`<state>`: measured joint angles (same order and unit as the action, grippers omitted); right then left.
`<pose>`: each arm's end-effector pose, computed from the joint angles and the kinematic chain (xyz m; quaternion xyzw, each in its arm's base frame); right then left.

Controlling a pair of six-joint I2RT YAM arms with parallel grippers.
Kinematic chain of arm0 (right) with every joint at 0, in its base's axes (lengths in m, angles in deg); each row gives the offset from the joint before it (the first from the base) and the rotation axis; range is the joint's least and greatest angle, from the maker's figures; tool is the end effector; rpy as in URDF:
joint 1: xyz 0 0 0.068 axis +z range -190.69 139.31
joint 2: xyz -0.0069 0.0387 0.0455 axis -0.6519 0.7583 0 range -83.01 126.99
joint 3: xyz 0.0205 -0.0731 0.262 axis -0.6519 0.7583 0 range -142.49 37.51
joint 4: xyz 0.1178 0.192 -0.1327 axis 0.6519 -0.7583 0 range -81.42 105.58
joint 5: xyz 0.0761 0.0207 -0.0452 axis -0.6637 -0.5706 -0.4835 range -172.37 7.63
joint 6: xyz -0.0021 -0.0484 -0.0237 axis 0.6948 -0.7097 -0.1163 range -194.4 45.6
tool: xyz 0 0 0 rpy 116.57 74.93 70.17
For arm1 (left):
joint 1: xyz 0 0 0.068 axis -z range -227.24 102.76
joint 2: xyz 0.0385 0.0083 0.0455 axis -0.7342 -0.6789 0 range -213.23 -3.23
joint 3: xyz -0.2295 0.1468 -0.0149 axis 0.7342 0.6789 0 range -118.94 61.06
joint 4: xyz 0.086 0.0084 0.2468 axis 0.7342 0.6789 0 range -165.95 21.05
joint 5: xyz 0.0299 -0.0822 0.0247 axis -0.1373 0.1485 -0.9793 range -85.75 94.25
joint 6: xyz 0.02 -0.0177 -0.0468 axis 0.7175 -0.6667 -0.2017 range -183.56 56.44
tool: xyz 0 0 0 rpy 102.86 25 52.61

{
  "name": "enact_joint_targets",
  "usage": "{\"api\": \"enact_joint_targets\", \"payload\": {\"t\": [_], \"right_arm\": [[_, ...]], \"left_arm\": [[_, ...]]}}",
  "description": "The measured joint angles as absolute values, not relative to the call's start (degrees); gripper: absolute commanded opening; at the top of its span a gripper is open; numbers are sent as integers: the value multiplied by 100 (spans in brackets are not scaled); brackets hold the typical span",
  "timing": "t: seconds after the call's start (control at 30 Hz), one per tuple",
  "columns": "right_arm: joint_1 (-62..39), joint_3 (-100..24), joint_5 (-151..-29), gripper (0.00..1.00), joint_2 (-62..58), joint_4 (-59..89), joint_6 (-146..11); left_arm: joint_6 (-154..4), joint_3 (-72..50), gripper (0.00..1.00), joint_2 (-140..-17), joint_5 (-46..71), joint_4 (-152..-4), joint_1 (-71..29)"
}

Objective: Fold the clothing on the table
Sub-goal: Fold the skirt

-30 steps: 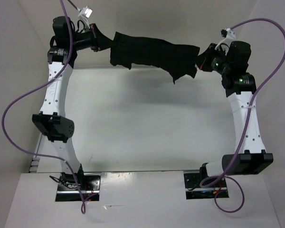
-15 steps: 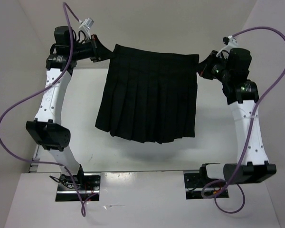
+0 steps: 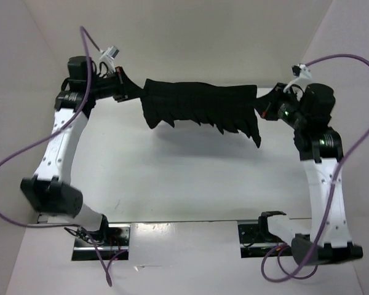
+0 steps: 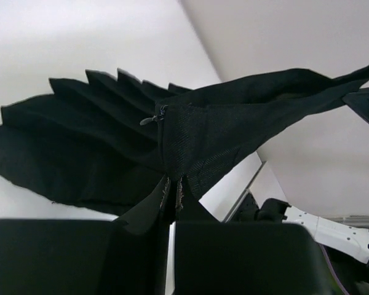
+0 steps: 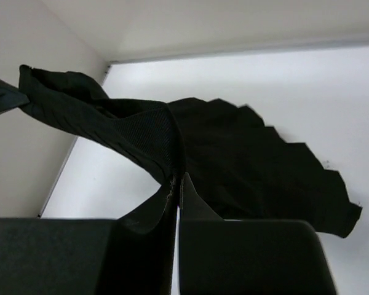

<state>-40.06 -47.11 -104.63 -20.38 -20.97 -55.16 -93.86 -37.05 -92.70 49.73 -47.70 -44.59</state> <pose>0.2068 0.0157 0.4684 0.0090 0.7850 0.2540 0.5649 0.3425 -0.0412 0.4405 0.0362 0.7851 -0.4537 0.4201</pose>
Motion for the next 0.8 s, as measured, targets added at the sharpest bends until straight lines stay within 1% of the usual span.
{"api": "enact_joint_targets", "payload": {"t": [0.1,0.23,0.3,0.4,0.5,0.6,0.7,0.8], "right_arm": [[-3995,-4652,-10642,0,-2777,-2200,-5557],[-3921,-4621,-10832,0,-3634,-2434,-5586],[-3919,-4625,-10944,0,-3953,-2497,-5584],[-3919,-4656,-11046,0,-4119,-2559,-5577],[-3912,-4647,-11064,0,-3944,-2561,-5531],[-3906,-4490,-11005,0,-3549,-2432,-5472],[-3906,-3996,-10928,0,-2980,-2113,-5413],[-3906,-3489,-10896,0,-2058,-1743,-5356]], "left_arm": [[-9393,-3257,0,-8147,4981,-4899,-4483],[-9380,-3128,0,-6857,5091,-4899,-4564],[-9373,-3134,0,-6501,5171,-4849,-4583],[-9360,-3255,0,-6221,5259,-4709,-4620],[-9343,-3281,0,-6308,5226,-4613,-4636],[-9325,-3185,0,-6759,5187,-4626,-4647],[-9295,-3034,0,-7688,5185,-4770,-4664],[-9236,-2857,0,-9080,5139,-5074,-4695]]}}
